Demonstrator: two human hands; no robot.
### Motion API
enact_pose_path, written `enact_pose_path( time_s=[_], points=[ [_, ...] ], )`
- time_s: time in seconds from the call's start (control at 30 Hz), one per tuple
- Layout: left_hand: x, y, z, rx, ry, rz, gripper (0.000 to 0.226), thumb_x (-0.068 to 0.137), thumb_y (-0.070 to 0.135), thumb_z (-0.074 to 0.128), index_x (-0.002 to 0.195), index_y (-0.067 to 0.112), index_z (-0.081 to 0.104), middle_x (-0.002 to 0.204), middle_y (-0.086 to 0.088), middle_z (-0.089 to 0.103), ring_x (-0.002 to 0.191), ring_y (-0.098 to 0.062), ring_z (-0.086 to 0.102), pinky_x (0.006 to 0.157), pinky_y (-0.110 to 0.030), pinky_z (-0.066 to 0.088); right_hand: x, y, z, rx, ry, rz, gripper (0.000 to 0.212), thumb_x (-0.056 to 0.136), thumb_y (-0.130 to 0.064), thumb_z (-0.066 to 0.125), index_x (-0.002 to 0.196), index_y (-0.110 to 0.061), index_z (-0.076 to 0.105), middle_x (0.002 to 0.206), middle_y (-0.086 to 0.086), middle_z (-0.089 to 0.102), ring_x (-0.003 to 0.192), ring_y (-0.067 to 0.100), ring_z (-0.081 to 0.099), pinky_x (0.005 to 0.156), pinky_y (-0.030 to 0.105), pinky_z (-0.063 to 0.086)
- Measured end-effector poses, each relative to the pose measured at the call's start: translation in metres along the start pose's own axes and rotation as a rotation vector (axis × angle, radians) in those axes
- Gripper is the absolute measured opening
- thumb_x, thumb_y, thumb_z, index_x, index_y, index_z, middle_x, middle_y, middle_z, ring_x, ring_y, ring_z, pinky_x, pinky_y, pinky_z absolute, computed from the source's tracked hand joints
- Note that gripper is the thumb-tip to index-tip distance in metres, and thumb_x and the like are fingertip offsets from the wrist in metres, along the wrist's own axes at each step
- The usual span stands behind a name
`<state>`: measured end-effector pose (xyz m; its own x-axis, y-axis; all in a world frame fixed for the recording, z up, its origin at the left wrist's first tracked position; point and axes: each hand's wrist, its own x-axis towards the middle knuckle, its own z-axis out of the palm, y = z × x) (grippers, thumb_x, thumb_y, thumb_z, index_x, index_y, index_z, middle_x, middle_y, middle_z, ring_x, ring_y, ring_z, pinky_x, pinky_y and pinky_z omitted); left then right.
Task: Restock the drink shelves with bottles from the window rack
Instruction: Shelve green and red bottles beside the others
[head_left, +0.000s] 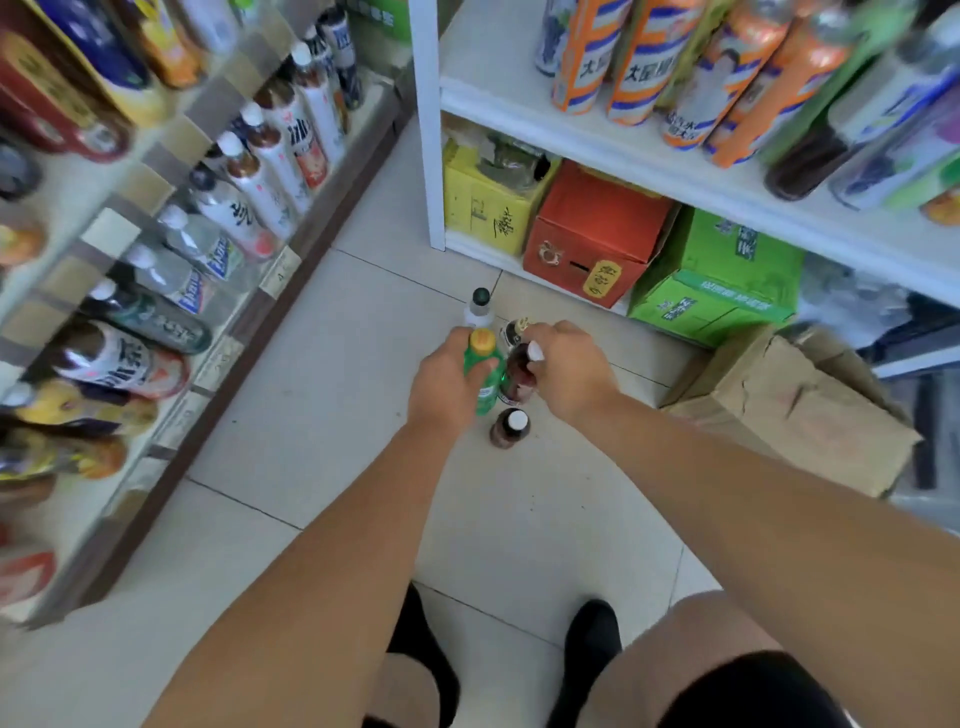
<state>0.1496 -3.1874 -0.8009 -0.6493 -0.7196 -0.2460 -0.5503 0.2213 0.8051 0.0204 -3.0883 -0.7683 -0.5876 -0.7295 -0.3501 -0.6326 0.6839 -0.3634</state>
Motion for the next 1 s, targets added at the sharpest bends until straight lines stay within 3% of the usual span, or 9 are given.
enact_pose_path(
  time_s=[0.2, 0.27, 0.37, 0.5, 0.6, 0.67, 0.8, 0.87, 1.0],
  points=[
    [-0.075, 0.188, -0.164, -0.119, 0.069, 0.014, 0.028, 0.093, 0.024, 0.065, 0.119, 0.014, 0.06, 0.099, -0.001, 0.063, 0.094, -0.023, 0.06, 0.077, -0.026, 0.043, -0.092, -0.105, -0.23, 0.184, 0.044, -0.268, 0.041, 0.084, -0.021, 0.072, 0.124, -0.019, 0.063, 0.119, 0.008, 0.063, 0.108, 0.031, 0.061, 0.094, 0.042, 0.048],
    [-0.1, 0.259, -0.228, -0.183, 0.115, 0.061, 0.028, 0.092, 0.031, 0.065, 0.116, 0.018, 0.062, 0.102, 0.0, 0.065, 0.097, -0.021, 0.062, 0.084, -0.031, 0.049, -0.123, -0.147, -0.32, 0.241, 0.095, -0.395, 0.048, 0.082, -0.027, 0.075, 0.126, -0.014, 0.062, 0.119, 0.006, 0.065, 0.109, 0.027, 0.061, 0.095, 0.043, 0.049],
    [-0.141, 0.365, -0.322, -0.336, 0.221, 0.204, 0.018, 0.091, 0.034, 0.062, 0.109, 0.029, 0.064, 0.099, 0.009, 0.068, 0.09, -0.008, 0.063, 0.086, -0.034, 0.051, -0.164, -0.215, -0.442, 0.371, 0.179, -0.526, 0.052, 0.084, -0.024, 0.078, 0.133, -0.014, 0.061, 0.119, -0.006, 0.064, 0.104, 0.0, 0.057, 0.093, 0.012, 0.043],
    [-0.197, 0.486, -0.435, -0.479, 0.393, 0.425, 0.022, 0.101, 0.017, 0.055, 0.104, 0.037, 0.064, 0.09, 0.023, 0.069, 0.084, 0.005, 0.062, 0.078, -0.019, 0.048, -0.213, -0.315, -0.557, 0.796, 0.251, -0.667, 0.028, 0.091, -0.014, 0.07, 0.119, -0.017, 0.065, 0.096, -0.008, 0.068, 0.083, -0.007, 0.062, 0.079, 0.012, 0.046],
    [-0.234, 0.542, -0.501, -0.463, 0.546, 0.556, 0.011, 0.097, 0.026, 0.057, 0.099, 0.033, 0.065, 0.091, 0.017, 0.068, 0.088, -0.002, 0.061, 0.085, -0.027, 0.05, -0.247, -0.384, -0.606, 1.051, 0.346, -0.776, 0.024, 0.09, -0.022, 0.063, 0.114, -0.024, 0.067, 0.099, 0.003, 0.072, 0.092, 0.016, 0.068, 0.089, 0.03, 0.053],
    [-0.259, 0.567, -0.538, -0.432, 0.596, 0.606, 0.015, 0.099, 0.025, 0.055, 0.088, 0.032, 0.062, 0.081, 0.015, 0.059, 0.076, 0.004, 0.054, 0.078, -0.017, 0.045, -0.268, -0.424, -0.626, 1.181, 0.336, -0.84, 0.024, 0.087, -0.028, 0.059, 0.109, -0.032, 0.069, 0.113, 0.015, 0.07, 0.103, 0.032, 0.067, 0.098, 0.045, 0.053],
    [-0.294, 0.585, -0.594, -0.319, 0.683, 0.657, 0.028, 0.103, 0.022, 0.051, 0.075, 0.019, 0.05, 0.067, 0.012, 0.038, 0.06, 0.001, 0.036, 0.057, -0.011, 0.031, -0.301, -0.482, -0.639, 1.362, 0.262, -0.954, 0.02, 0.091, -0.023, 0.053, 0.099, -0.03, 0.07, 0.095, 0.018, 0.07, 0.082, 0.031, 0.063, 0.077, 0.044, 0.051],
    [-0.307, 0.586, -0.618, -0.335, 0.71, 0.666, 0.029, 0.102, 0.033, 0.049, 0.081, 0.014, 0.057, 0.073, 0.011, 0.048, 0.07, -0.002, 0.044, 0.069, -0.016, 0.036, -0.314, -0.506, -0.641, 1.431, 0.209, -1.0, 0.018, 0.09, -0.018, 0.053, 0.097, -0.02, 0.07, 0.081, 0.011, 0.071, 0.073, 0.03, 0.065, 0.068, 0.038, 0.053],
    [-0.331, 0.576, -0.653, -0.434, 0.715, 0.667, 0.042, 0.092, 0.052, 0.05, 0.098, 0.013, 0.064, 0.094, -0.019, 0.061, 0.09, -0.025, 0.059, 0.098, -0.052, 0.047, -0.329, -0.549, -0.639, 1.273, 0.14, -1.113, 0.013, 0.074, -0.029, 0.074, 0.081, -0.018, 0.072, 0.079, 0.007, 0.07, 0.069, 0.018, 0.064, 0.067, 0.033, 0.052]
  ],
)
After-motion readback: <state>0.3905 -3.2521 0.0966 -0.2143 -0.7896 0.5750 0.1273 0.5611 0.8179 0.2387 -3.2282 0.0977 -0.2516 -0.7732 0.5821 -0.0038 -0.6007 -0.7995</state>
